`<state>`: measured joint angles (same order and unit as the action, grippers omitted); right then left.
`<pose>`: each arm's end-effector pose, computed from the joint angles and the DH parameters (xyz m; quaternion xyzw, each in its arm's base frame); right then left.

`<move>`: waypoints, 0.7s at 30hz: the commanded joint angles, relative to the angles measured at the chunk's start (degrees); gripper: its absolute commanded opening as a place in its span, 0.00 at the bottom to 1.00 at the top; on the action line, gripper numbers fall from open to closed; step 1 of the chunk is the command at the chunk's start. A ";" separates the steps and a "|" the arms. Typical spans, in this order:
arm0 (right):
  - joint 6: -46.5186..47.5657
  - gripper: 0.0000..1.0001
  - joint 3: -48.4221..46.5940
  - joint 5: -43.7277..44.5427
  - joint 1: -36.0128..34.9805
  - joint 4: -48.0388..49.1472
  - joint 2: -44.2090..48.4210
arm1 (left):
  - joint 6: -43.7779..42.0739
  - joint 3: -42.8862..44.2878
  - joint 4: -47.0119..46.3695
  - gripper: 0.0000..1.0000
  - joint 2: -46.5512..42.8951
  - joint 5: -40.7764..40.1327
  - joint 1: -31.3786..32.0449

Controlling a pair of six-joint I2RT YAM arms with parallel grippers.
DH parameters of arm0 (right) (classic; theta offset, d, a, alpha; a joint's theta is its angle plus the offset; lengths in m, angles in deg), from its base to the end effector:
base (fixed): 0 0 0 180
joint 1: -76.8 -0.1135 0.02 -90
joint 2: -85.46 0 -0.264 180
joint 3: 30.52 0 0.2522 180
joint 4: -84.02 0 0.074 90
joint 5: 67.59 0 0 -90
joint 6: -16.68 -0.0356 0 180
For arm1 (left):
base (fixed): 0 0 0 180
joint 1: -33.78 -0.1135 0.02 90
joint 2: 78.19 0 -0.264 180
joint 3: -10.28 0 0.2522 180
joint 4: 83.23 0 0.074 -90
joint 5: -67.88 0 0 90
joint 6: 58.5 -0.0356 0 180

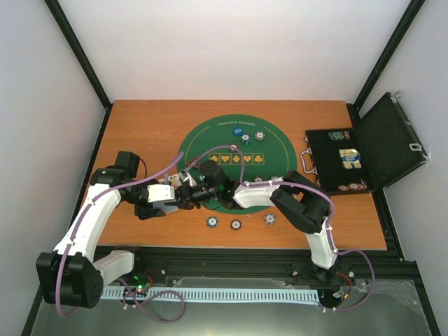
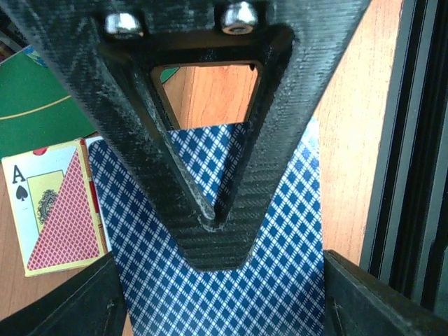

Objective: Distribute texas hold em gaming equipment

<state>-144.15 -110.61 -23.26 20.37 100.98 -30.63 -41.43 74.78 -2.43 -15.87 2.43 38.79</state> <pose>0.2185 0.3754 0.1701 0.1294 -0.7728 -0.6196 0.0455 0.1684 -0.0296 0.2526 0.6279 0.7427 -0.1214 0.1985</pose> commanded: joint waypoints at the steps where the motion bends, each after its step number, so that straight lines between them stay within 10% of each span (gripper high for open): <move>1: 1.66 0.03 0.04 1.04 -0.53 -0.58 0.28 | -1.47 1.73 -0.40 0.72 -1.44 2.17 0.44; 8: 1.59 0.03 -1.04 0.81 -0.56 -0.44 1.40 | -1.55 0.04 0.28 0.99 -2.23 3.01 0.44; 21: 1.14 0.03 -2.28 0.58 -1.35 0.21 3.00 | -2.35 -2.16 -0.34 0.91 -1.16 1.08 0.48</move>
<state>-143.47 -111.44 -22.83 19.72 99.65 -30.26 -41.93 72.75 -2.54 -17.29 2.96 38.92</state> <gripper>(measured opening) 0.150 0.931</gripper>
